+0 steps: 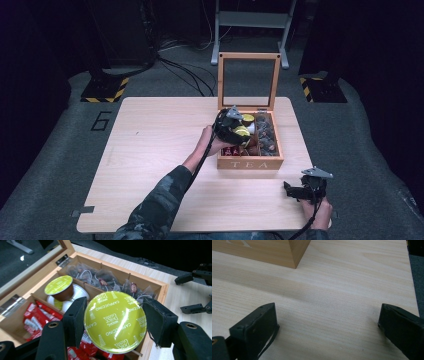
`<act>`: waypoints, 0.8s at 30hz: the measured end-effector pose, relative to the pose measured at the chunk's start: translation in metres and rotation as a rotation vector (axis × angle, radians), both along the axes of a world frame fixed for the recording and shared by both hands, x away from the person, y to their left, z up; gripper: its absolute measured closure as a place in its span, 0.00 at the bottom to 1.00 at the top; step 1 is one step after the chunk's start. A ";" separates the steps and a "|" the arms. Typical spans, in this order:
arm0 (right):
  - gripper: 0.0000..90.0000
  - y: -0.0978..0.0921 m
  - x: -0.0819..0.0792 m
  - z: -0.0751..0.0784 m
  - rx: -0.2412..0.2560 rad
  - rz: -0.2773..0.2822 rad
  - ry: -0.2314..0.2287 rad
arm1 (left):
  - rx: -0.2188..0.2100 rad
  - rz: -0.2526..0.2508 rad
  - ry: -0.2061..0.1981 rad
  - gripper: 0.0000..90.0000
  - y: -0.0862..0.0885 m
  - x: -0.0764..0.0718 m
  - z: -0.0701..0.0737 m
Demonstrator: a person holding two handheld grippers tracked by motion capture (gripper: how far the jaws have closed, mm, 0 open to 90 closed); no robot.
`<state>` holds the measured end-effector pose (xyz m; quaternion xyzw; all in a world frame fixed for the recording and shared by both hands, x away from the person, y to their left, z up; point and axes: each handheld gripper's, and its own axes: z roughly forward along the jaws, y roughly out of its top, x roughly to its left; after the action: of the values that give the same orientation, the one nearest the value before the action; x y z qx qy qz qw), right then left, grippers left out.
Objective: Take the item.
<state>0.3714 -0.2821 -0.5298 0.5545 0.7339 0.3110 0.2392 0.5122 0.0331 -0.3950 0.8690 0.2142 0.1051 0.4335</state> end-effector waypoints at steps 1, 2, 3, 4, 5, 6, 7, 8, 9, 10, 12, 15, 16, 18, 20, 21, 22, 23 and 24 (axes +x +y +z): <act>0.02 0.000 0.000 0.000 0.000 0.001 0.000 | -0.002 0.001 -0.004 0.42 0.002 0.000 0.001; 0.02 0.000 0.000 0.000 0.000 0.000 0.000 | -0.004 0.005 -0.005 0.42 0.004 -0.001 0.003; 0.02 0.000 0.000 0.000 0.000 0.000 0.000 | -0.004 0.005 -0.009 0.42 0.006 -0.001 0.004; 0.02 0.000 0.000 0.000 0.000 0.000 0.000 | -0.006 0.006 -0.010 0.42 0.008 -0.001 0.005; 0.02 0.000 0.000 0.000 0.000 0.000 0.000 | -0.010 0.011 -0.009 0.42 0.011 -0.002 0.006; 0.02 0.000 0.000 0.000 0.000 0.000 0.000 | -0.010 0.011 -0.009 0.42 0.011 -0.002 0.006; 0.02 0.000 0.000 0.000 0.000 0.000 0.000 | -0.011 0.020 -0.015 0.42 0.015 -0.002 0.007; 0.02 0.000 0.000 0.000 0.000 0.000 0.000 | -0.011 0.020 -0.015 0.42 0.015 -0.002 0.007; 0.02 0.000 0.000 0.000 0.000 0.001 0.000 | -0.007 0.025 -0.022 0.42 0.021 -0.002 0.009; 0.02 0.000 0.000 0.000 0.000 0.001 0.000 | -0.007 0.025 -0.022 0.42 0.021 -0.002 0.009; 0.02 0.000 0.000 0.000 0.001 0.000 -0.002 | -0.013 0.035 -0.020 0.42 0.026 -0.002 0.011; 0.02 0.000 0.000 0.000 0.000 0.001 0.000 | -0.027 0.062 -0.030 0.42 0.038 -0.003 0.015; 0.02 0.000 0.000 0.000 0.000 0.000 0.000 | -0.031 0.068 -0.030 0.42 0.041 -0.003 0.016; 0.02 0.000 0.000 0.000 0.000 -0.001 -0.001 | -0.035 0.073 -0.027 0.42 0.043 -0.004 0.017; 0.02 0.000 0.000 0.000 0.000 -0.001 -0.001 | -0.034 0.086 -0.033 0.42 0.049 -0.005 0.019; 0.02 0.000 0.000 0.000 0.000 0.000 -0.001 | -0.035 0.083 -0.031 0.42 0.052 -0.005 0.019; 0.02 0.000 0.000 0.000 0.000 0.000 -0.001 | -0.040 0.094 -0.030 0.42 0.055 -0.005 0.019; 0.02 0.000 0.000 0.000 0.002 -0.001 -0.006 | -0.046 0.100 -0.025 0.42 0.059 -0.006 0.020; 0.02 0.000 0.000 0.000 0.000 -0.002 -0.005 | -0.041 0.106 -0.031 0.42 0.062 -0.006 0.020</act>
<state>0.3714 -0.2820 -0.5301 0.5545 0.7327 0.3123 0.2413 0.5057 0.0947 -0.3746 0.8456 0.2552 0.1370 0.4485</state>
